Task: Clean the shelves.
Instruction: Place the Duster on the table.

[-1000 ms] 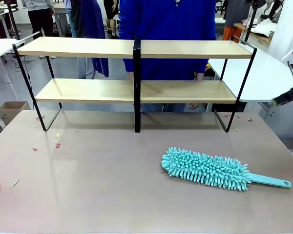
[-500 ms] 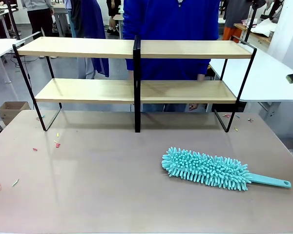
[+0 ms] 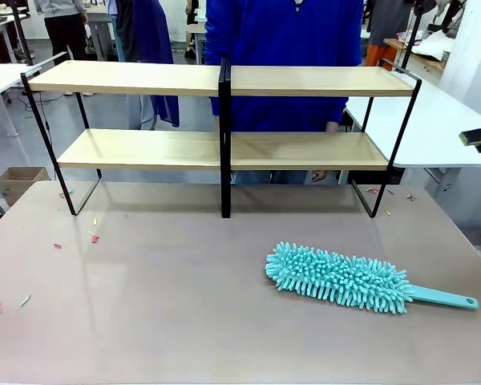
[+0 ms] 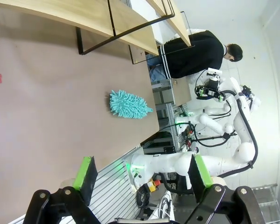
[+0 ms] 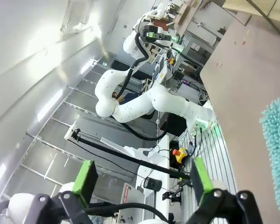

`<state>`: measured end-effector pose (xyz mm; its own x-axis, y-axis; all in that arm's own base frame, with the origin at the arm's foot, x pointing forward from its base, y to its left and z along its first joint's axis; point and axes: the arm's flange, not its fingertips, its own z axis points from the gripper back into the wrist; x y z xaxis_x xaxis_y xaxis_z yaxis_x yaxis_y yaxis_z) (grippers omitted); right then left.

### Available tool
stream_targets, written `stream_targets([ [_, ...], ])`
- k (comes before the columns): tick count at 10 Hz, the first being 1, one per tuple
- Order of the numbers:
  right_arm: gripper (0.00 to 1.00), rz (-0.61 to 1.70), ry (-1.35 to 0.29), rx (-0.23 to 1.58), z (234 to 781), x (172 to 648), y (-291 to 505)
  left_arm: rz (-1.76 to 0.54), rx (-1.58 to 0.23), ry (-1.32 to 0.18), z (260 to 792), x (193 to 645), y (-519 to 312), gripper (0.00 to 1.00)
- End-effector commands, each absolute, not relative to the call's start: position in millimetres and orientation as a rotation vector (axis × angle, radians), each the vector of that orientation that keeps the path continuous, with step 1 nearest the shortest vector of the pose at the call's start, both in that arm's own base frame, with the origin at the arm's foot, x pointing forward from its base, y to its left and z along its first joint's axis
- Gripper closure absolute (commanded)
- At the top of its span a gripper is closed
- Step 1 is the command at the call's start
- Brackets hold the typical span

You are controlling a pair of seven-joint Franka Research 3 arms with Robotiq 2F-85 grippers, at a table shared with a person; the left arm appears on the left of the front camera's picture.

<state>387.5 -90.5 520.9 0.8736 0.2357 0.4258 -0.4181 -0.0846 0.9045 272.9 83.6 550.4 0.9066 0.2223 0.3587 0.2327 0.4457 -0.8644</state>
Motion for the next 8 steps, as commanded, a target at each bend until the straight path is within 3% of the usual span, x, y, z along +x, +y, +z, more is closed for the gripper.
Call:
stream_targets([
  [1, 0.00, 0.568, -0.159, 1.557, 526.8, 386.7, -97.5, -0.025, -1.139, -0.482, 551.3, 275.4, 82.3, 0.00],
  [8, 0.00, 0.568, -0.159, 1.557, 526.8, 386.7, -97.5, -0.025, -1.139, -0.482, 551.3, 275.4, 82.3, 0.00],
])
